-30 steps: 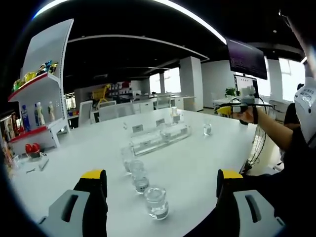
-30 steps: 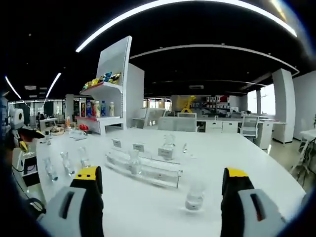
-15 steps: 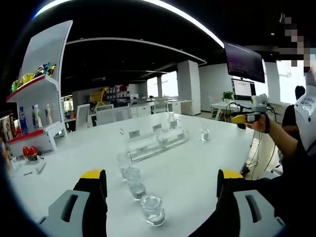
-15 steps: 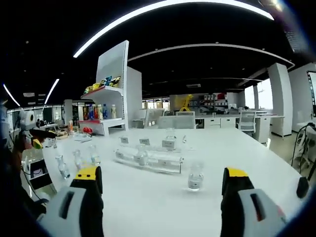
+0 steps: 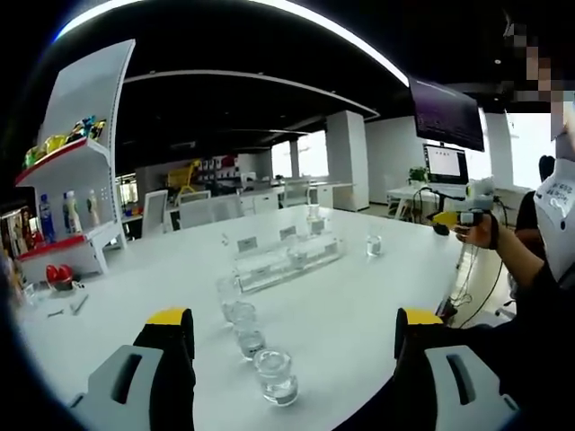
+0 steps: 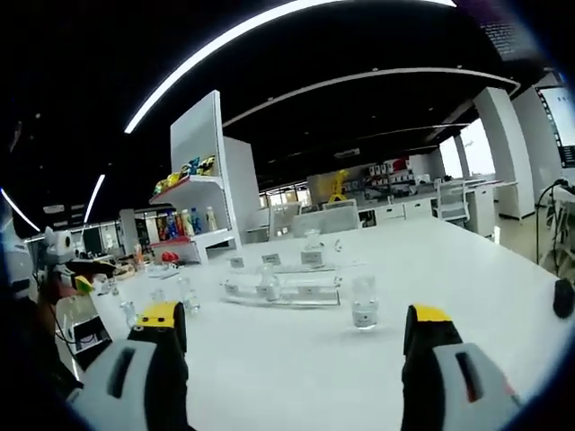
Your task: Identify the label on the chemical reagent bottle, grasp the chemical reagent bottle, and place it in the designated position on the reagent rack
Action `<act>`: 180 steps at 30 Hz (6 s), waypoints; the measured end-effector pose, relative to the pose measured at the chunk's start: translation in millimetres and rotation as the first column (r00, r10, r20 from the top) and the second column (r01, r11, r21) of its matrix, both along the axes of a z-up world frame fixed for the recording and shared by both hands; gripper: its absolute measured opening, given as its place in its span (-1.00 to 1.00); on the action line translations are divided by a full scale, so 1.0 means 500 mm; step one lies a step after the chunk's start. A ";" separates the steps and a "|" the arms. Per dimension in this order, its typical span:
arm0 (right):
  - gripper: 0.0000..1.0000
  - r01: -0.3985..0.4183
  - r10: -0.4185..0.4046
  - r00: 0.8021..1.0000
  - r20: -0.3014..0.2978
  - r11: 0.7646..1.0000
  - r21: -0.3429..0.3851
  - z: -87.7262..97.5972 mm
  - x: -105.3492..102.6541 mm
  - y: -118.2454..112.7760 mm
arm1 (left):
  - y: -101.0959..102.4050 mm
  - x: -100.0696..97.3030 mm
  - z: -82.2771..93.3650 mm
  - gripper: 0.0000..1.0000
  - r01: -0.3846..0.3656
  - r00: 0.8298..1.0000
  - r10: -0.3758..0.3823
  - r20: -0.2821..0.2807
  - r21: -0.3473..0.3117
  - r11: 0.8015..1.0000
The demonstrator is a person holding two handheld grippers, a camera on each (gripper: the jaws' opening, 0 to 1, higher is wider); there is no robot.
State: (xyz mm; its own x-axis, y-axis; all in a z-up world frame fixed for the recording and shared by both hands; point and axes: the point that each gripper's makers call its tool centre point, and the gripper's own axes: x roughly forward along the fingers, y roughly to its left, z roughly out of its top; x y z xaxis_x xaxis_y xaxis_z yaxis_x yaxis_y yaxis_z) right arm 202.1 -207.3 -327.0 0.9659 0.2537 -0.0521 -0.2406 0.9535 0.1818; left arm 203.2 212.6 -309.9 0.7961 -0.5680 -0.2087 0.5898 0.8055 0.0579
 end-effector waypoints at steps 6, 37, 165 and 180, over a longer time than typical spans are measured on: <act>0.94 0.001 -0.002 1.000 0.012 1.000 0.010 0.019 -0.008 -0.001 | -0.010 0.001 0.003 0.84 0.003 1.000 -0.003 0.002 -0.001 1.000; 0.94 -0.027 0.031 0.997 -0.064 0.997 0.072 -0.010 -0.004 0.001 | -0.032 -0.009 0.002 0.84 0.028 1.000 -0.028 -0.001 0.029 0.999; 0.81 0.046 -0.055 0.989 -0.135 0.997 -0.068 -0.140 0.259 -0.046 | -0.039 -0.011 0.015 0.83 0.036 0.999 -0.037 0.016 0.065 0.997; 0.79 0.051 -0.060 0.995 -0.085 0.992 -0.113 -0.161 0.310 -0.049 | -0.036 -0.014 0.011 0.83 0.030 0.999 -0.031 0.014 0.072 0.997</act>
